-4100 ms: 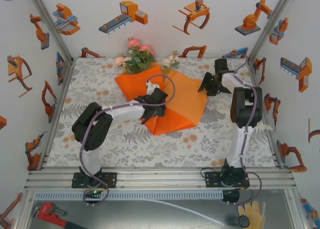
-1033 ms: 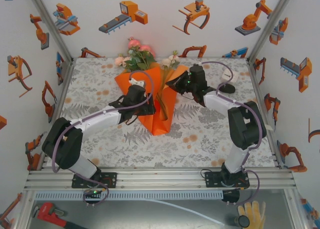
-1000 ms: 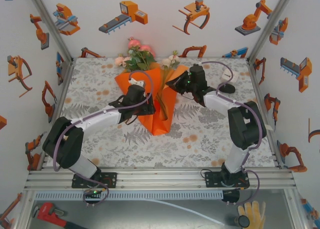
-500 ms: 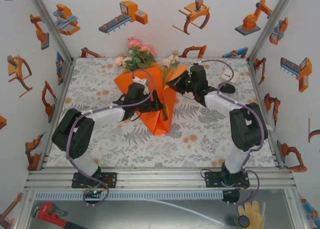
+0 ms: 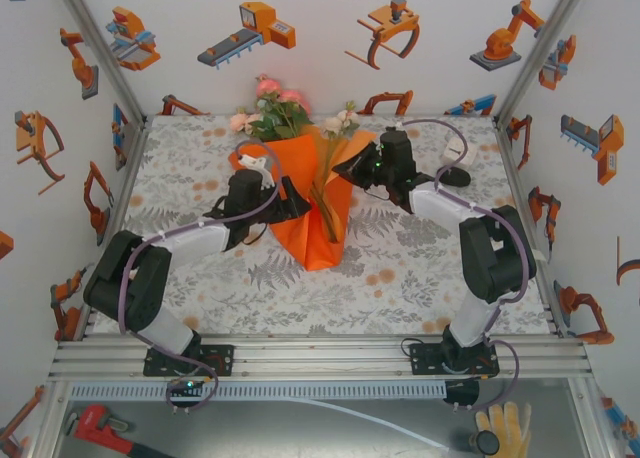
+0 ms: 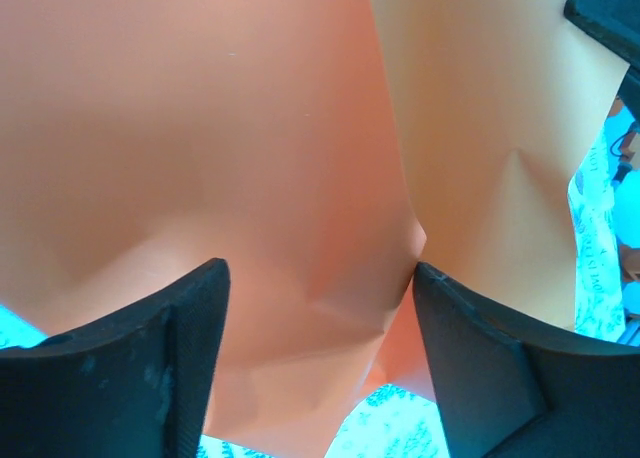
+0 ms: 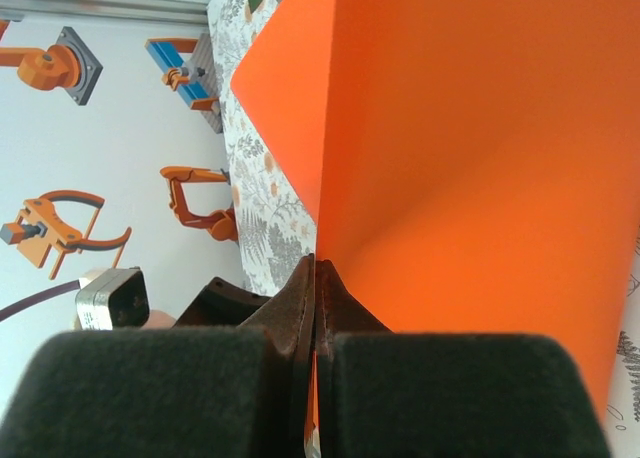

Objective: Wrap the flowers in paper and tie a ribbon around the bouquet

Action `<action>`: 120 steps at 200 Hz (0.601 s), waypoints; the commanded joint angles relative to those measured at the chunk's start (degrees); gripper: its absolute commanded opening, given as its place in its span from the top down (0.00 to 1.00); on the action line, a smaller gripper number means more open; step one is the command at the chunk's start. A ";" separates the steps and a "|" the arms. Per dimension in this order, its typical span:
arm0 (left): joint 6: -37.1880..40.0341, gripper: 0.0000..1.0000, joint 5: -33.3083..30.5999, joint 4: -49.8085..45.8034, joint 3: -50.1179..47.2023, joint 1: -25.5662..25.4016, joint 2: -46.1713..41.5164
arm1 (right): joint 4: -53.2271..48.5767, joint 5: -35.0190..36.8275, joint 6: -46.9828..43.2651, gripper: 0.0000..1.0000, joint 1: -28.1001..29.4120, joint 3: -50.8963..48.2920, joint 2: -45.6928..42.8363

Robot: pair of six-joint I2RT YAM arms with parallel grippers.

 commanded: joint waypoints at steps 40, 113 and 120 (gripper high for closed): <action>-7.49 0.52 8.29 18.35 -4.55 2.65 0.12 | -0.30 -0.79 -1.53 1.00 -0.04 0.30 -0.95; -9.94 0.46 11.15 22.35 -0.40 1.49 4.81 | -1.87 -0.09 -2.76 1.00 -0.30 0.28 -2.12; -10.02 0.48 10.25 22.69 -1.02 1.49 4.01 | -1.89 -0.09 -2.68 1.00 -0.29 0.20 -2.12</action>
